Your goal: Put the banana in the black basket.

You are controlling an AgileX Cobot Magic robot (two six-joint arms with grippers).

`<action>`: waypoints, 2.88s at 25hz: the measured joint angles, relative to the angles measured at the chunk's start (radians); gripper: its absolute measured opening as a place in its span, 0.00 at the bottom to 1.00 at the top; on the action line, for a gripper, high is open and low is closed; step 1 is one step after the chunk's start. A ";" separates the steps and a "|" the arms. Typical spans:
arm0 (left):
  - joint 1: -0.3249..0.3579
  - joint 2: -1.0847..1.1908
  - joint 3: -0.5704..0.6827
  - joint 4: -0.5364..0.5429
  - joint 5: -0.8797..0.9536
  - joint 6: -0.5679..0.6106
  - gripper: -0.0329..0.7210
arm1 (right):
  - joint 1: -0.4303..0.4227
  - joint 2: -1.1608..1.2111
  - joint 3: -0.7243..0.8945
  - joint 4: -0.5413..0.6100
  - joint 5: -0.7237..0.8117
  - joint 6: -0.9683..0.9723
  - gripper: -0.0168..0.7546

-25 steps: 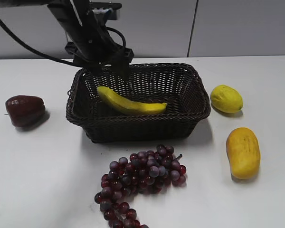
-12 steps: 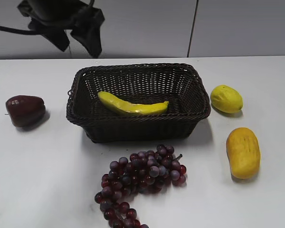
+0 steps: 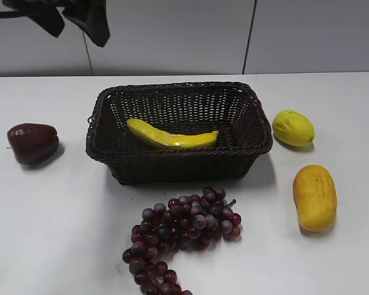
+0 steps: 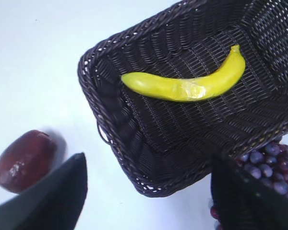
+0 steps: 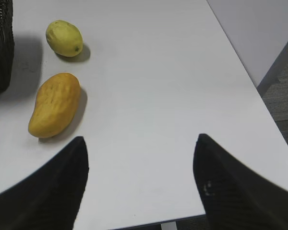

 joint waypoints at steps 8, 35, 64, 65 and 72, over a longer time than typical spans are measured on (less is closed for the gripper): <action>0.108 -0.100 0.173 0.056 -0.002 -0.001 0.83 | 0.000 0.000 0.000 0.000 0.001 0.000 0.74; 0.291 -1.114 1.205 0.008 -0.153 -0.001 0.83 | 0.000 0.000 0.000 0.000 0.000 0.000 0.74; 0.319 -1.322 1.221 0.016 -0.168 0.003 0.83 | 0.000 0.000 0.000 0.000 0.000 -0.001 0.74; 0.328 -1.352 1.223 0.016 -0.168 0.003 0.83 | 0.000 0.000 0.000 0.000 0.000 -0.001 0.74; 0.392 -1.569 1.225 0.016 -0.168 0.003 0.82 | 0.000 0.000 0.000 0.000 0.000 0.000 0.74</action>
